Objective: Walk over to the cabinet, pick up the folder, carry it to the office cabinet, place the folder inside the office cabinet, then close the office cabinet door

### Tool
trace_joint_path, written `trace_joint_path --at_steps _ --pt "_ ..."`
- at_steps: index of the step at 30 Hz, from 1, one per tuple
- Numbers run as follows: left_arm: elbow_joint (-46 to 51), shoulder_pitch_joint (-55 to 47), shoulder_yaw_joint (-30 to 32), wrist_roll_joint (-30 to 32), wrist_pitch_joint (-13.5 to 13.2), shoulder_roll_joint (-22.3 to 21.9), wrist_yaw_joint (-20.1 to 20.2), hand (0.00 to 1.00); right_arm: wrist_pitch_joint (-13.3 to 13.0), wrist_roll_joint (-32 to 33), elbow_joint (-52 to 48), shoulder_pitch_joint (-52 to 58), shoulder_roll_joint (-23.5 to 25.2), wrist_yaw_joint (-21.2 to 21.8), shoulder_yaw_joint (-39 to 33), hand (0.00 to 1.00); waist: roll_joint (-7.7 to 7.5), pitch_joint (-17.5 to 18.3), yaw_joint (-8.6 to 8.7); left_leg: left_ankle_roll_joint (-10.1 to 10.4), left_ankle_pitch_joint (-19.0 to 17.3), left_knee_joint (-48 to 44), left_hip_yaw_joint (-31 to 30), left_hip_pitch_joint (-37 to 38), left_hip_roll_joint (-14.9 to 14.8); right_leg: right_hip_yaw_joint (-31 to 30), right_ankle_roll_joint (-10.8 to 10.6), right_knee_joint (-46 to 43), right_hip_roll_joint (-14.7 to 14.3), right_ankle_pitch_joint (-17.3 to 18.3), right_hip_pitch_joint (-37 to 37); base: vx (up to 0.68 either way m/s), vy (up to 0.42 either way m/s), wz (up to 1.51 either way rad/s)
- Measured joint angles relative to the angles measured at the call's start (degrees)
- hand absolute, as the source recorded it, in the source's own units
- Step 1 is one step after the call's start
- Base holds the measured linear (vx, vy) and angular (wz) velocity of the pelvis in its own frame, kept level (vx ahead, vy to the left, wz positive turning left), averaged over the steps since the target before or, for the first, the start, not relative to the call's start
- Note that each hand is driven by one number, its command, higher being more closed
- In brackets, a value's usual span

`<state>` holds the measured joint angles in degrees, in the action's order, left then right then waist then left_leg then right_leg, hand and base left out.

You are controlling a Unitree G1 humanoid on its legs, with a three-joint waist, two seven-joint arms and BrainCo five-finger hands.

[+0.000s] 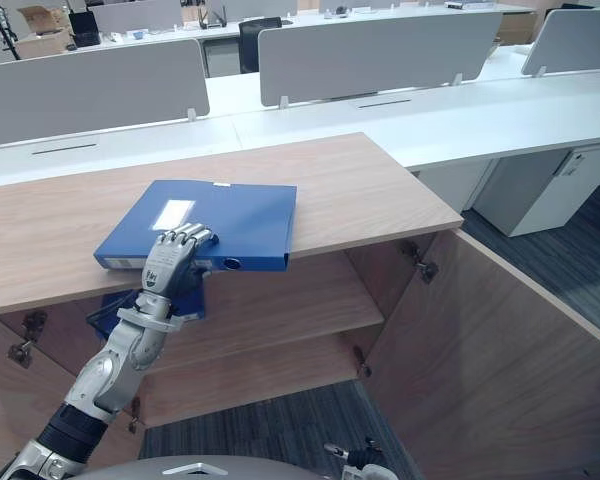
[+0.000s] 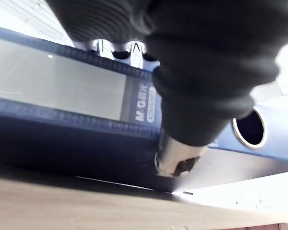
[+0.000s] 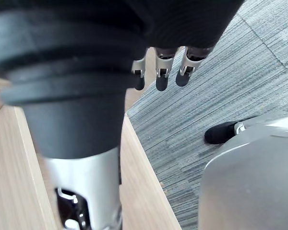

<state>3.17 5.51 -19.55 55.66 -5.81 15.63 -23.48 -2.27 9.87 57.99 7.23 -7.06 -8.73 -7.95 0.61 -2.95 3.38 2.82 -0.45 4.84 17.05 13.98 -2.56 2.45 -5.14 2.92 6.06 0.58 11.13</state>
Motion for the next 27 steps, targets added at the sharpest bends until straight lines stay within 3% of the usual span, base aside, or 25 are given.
trace_joint_path --at_steps 6,14,19,27 --pt "3.5 -0.1 1.3 -5.0 -1.1 -0.1 -0.4 1.0 -0.1 1.2 -0.3 0.0 0.0 -0.1 1.1 0.0 -0.16 0.0 -0.04 0.0 0.0 0.0 0.0 -0.1 0.0 0.0 0.0 0.0 0.0 -0.1 0.0 -0.01 -0.011 0.0" --pt "16.3 -0.9 -1.0 -17.0 -2.5 -6.8 -3.9 1.0 -1.6 1.5 -3.5 0.5 0.6 -1.9 5.5 0.0 -0.75 1.1 -0.22 0.0 0.0 -0.3 0.8 -1.0 -0.1 -1.6 -0.2 -1.0 0.0 -0.2 -1.6 -0.01 -0.011 -0.05" --pt "22.1 -0.9 -3.2 -22.2 -4.1 -9.3 -5.8 1.0 -4.0 2.1 -13.3 1.1 3.0 -2.7 9.5 0.0 -0.41 1.2 -0.21 -0.1 0.1 -0.3 2.2 -1.0 0.0 -3.3 -0.3 -2.6 -0.2 -0.1 -3.3 -0.05 -0.015 -0.15" --pt "30.2 -4.1 -2.6 -30.2 -6.1 -12.5 -9.6 1.0 -8.2 3.8 -31.3 3.7 6.8 -4.2 10.2 0.0 -0.15 1.3 -0.97 -0.2 0.1 -0.3 3.3 -1.1 -0.1 -4.4 -0.5 -3.8 -0.3 0.1 -4.6 -0.04 -0.019 -0.07"
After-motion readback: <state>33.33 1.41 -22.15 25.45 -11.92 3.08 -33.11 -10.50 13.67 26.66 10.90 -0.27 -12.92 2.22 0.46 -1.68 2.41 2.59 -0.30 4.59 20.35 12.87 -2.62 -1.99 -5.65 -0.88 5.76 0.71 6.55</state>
